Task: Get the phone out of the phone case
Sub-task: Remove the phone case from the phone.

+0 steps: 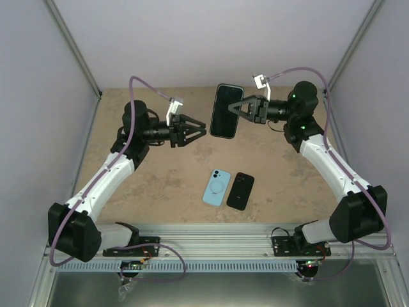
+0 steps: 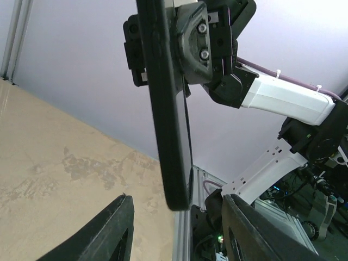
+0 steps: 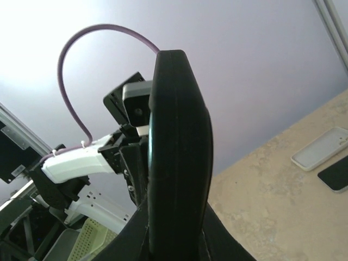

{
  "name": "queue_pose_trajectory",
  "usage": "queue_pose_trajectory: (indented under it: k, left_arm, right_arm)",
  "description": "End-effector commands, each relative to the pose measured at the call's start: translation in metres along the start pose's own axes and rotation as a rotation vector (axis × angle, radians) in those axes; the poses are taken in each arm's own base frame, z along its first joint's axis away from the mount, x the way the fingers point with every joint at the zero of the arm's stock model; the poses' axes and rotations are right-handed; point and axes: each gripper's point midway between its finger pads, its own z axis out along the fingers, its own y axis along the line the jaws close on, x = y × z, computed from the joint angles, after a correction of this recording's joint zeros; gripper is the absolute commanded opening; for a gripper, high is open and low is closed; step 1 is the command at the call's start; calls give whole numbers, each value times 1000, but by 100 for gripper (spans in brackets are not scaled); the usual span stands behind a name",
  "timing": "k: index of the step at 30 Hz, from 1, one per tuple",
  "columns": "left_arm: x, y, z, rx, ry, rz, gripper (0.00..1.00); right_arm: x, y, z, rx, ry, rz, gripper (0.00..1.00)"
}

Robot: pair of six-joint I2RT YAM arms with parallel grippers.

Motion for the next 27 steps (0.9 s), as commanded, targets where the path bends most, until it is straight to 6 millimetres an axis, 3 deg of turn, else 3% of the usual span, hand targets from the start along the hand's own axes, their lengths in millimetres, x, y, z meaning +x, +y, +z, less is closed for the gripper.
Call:
queue_pose_trajectory:
  k: [1,12,27]
  left_arm:
    - [-2,-14,-2,39,-27,30,48]
    - [2,-16,11,58,-24,1,46]
    - [9,8,13,-38,-22,-25,34]
  right_arm:
    - [-14,28,-5,-68,-44,-47,0]
    - [-12,26,-6,-64,-51,-31,1]
    - [-13,36,-9,-84,-56,-38,1]
